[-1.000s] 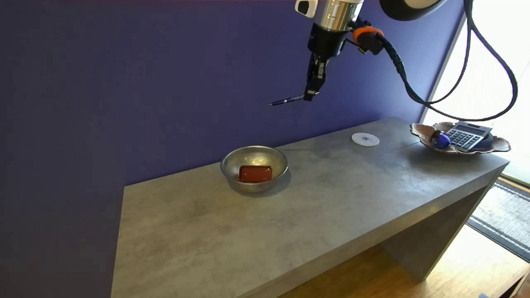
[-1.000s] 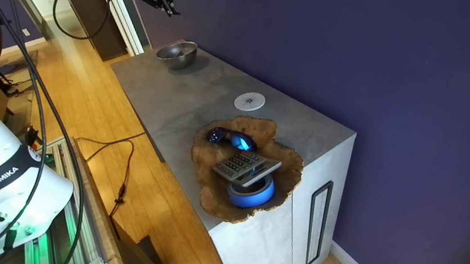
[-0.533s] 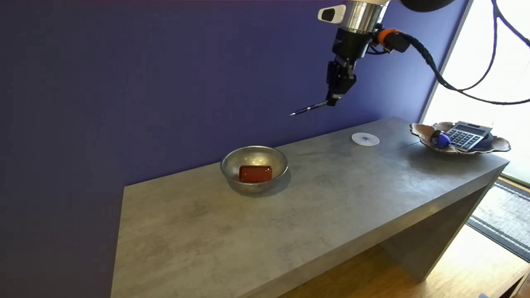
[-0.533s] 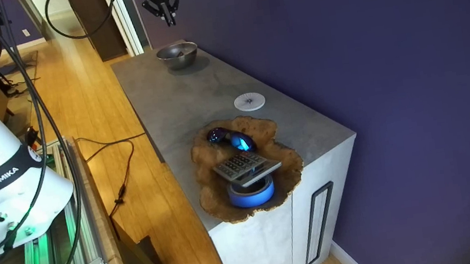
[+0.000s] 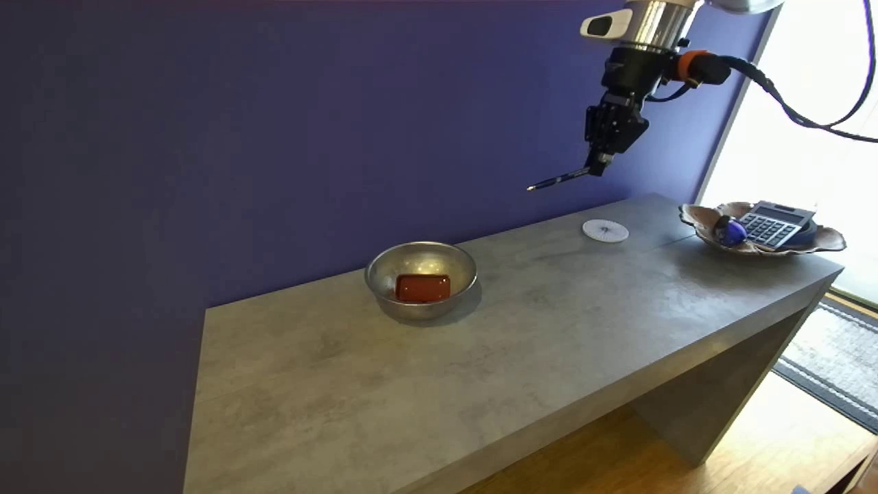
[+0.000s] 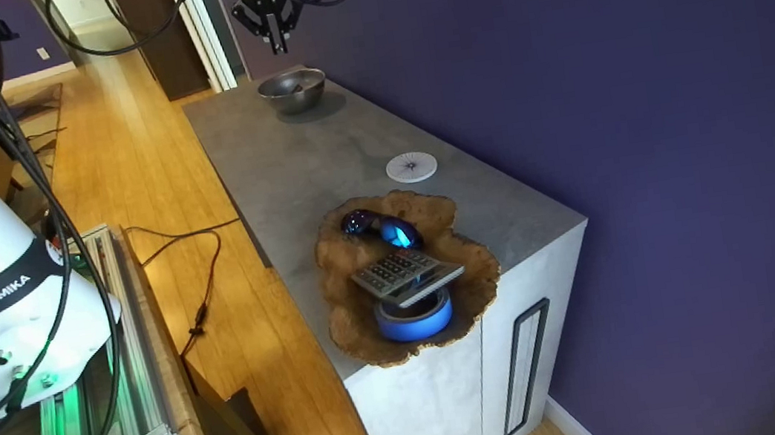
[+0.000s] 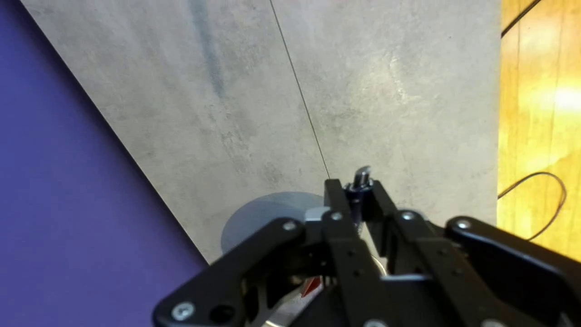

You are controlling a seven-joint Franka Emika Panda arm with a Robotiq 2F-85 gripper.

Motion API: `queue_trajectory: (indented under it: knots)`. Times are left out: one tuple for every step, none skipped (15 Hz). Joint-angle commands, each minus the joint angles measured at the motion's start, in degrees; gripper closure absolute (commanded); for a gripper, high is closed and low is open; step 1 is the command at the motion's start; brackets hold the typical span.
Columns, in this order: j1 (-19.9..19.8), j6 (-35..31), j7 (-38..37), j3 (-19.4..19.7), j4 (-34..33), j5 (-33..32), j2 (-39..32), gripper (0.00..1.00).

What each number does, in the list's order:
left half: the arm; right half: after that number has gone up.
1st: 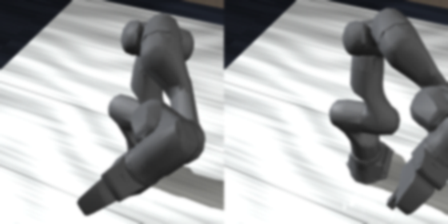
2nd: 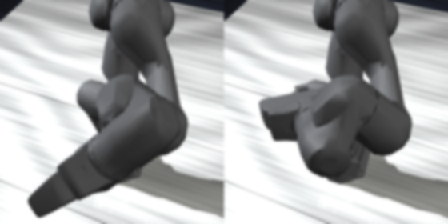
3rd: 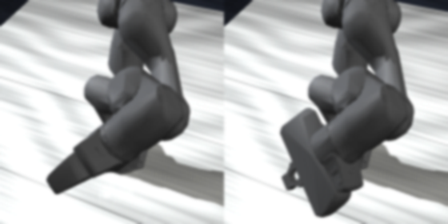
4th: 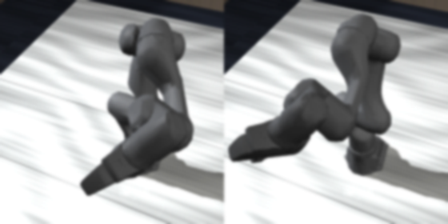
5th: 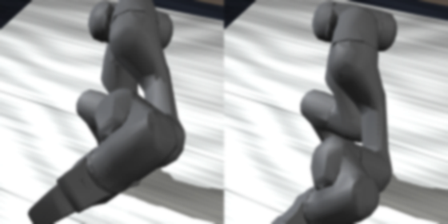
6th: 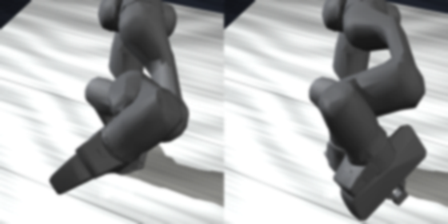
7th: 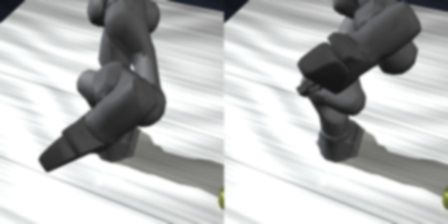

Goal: Put the pen from the silver bowl on the white coaster

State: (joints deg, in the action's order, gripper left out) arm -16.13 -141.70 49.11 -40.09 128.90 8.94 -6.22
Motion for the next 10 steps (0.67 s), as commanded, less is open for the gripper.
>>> queue_trajectory:
  knots:
    - [7.5, 0.1, 0.8, 7.2, -0.2, 1.4, 0.5, 0.84]
    - [7.5, 0.1, 0.8, 7.0, -0.2, 1.4, 0.5, 0.96]
    - [8.2, -2.2, 1.7, 8.9, -0.1, 0.6, -0.4, 0.96]
    - [9.2, -4.6, 4.5, 12.1, 0.4, 1.1, -0.7, 0.96]
    - [9.9, -6.8, 6.7, 15.4, 1.4, 1.7, -0.1, 0.96]
    - [10.2, -8.1, 9.5, 18.5, 2.0, 2.4, 0.1, 0.96]
    - [9.8, -9.2, 11.9, 21.1, 3.0, 3.1, 0.7, 0.96]
    - [9.2, -9.0, 14.6, 23.6, 3.4, 4.2, 0.8, 0.96]
    - [8.5, -8.0, 16.7, 26.2, 4.5, 4.2, 1.5, 0.96]
    - [7.7, -5.5, 19.3, 28.7, 5.0, 5.1, 1.9, 0.96]
